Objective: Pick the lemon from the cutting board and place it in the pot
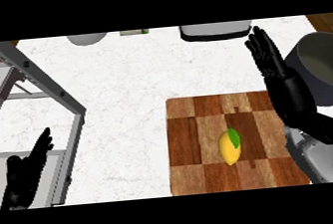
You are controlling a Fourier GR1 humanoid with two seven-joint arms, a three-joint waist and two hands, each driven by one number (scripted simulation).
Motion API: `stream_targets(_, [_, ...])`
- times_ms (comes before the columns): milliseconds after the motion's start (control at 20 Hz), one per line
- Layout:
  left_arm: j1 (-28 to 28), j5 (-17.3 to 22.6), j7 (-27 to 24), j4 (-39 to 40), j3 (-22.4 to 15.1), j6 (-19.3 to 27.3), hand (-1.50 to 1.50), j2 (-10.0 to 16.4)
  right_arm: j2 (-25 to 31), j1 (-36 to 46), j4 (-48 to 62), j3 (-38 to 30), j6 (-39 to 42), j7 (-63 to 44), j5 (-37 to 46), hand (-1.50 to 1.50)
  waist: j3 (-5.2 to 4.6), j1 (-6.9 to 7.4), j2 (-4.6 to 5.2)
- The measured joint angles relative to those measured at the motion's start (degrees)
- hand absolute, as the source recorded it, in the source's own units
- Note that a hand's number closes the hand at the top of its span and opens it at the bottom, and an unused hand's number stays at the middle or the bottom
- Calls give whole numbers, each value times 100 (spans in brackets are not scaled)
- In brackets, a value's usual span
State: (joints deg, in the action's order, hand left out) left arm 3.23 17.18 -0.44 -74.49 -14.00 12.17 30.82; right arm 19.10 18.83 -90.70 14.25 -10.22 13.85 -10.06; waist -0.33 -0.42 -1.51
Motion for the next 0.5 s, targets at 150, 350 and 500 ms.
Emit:
stream_targets(150, [-101,36,34,-526,-7,64,0,-157,-122,-41,-15,218,297,-283,-187,-150,45,46,59])
stream_targets(350, [-549,184,148,-958,-2,158,0,-456,-75,60,226,747,888,-608,-214,150,-5,120,69])
stream_targets(500, [-638,352,378,-1165,-20,247,0,-656,254,-144,349,816,309,-432,700,-150,-2,-1,78])
